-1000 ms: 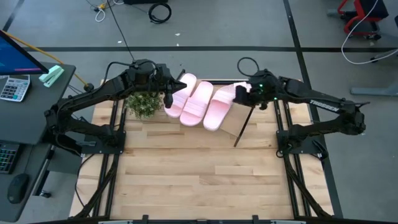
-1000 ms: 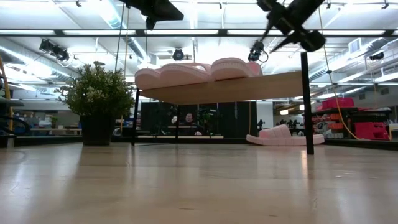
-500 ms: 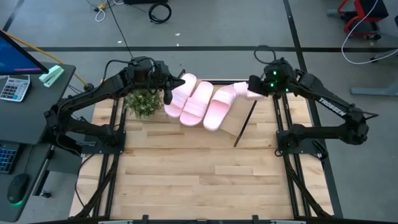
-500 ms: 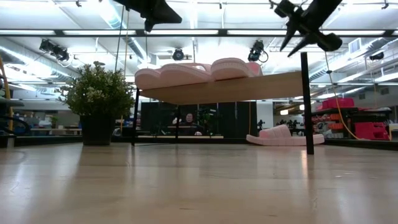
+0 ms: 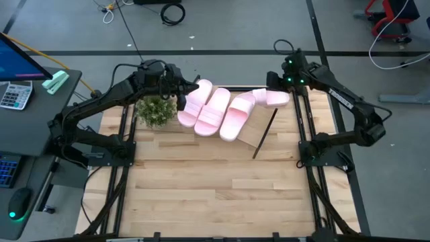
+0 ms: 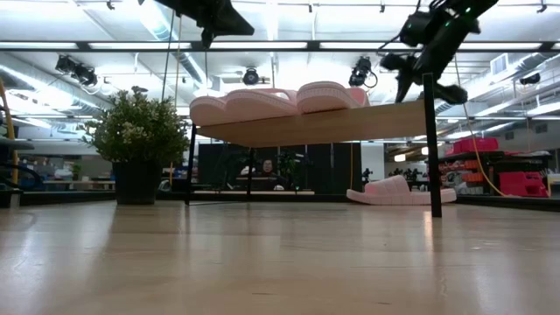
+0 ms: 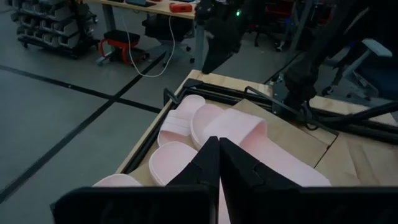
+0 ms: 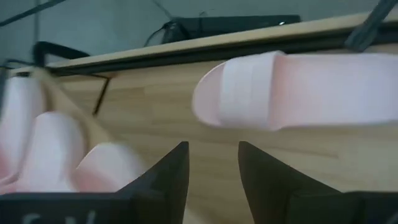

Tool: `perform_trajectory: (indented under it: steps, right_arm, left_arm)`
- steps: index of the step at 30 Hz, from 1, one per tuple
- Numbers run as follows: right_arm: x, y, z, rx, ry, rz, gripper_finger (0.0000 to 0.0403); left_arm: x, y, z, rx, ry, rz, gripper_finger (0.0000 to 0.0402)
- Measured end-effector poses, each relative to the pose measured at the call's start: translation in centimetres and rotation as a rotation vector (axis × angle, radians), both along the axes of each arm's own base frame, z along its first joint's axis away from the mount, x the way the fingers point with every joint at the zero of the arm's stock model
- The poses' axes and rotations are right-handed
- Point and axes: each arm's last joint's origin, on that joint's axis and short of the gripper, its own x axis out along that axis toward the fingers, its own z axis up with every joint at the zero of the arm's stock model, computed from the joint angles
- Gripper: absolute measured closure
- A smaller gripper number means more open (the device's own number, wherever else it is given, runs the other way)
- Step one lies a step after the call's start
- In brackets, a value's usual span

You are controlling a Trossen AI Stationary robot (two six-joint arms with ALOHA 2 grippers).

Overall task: Pick and place slides into the shelf
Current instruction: Put the pink slide on the shelf

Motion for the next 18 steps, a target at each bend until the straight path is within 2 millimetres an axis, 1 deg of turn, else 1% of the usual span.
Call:
perform_trajectory:
  steps: [3, 7, 11, 14, 18]
  right_arm:
    - [0.9, -1.2, -0.9, -0.021, 0.008, 0.003, 0.0255]
    - [2.1, -3.0, -1.6, -0.067, -0.038, -0.013, 0.0253]
    - [2.9, -4.4, -2.3, -0.119, -0.057, -0.025, 0.0254]
    - [3.3, -5.0, -3.2, -0.105, -0.045, -0.027, 0.0255]
    - [3.7, -5.7, -4.9, -0.045, -0.009, -0.034, 0.0255]
  left_arm:
    - [0.0, 0.0, 0.0, -0.026, -0.008, 0.008, 0.0386]
    - [0.0, 0.0, 0.0, -0.027, -0.008, 0.022, 0.0382]
    - [0.0, 0.1, 0.0, -0.022, -0.006, 0.044, 0.0387]
    - [-0.1, 0.1, 0.0, -0.026, -0.007, 0.065, 0.0392]
    - [-0.1, 0.2, 0.0, -0.037, -0.010, 0.081, 0.0391]
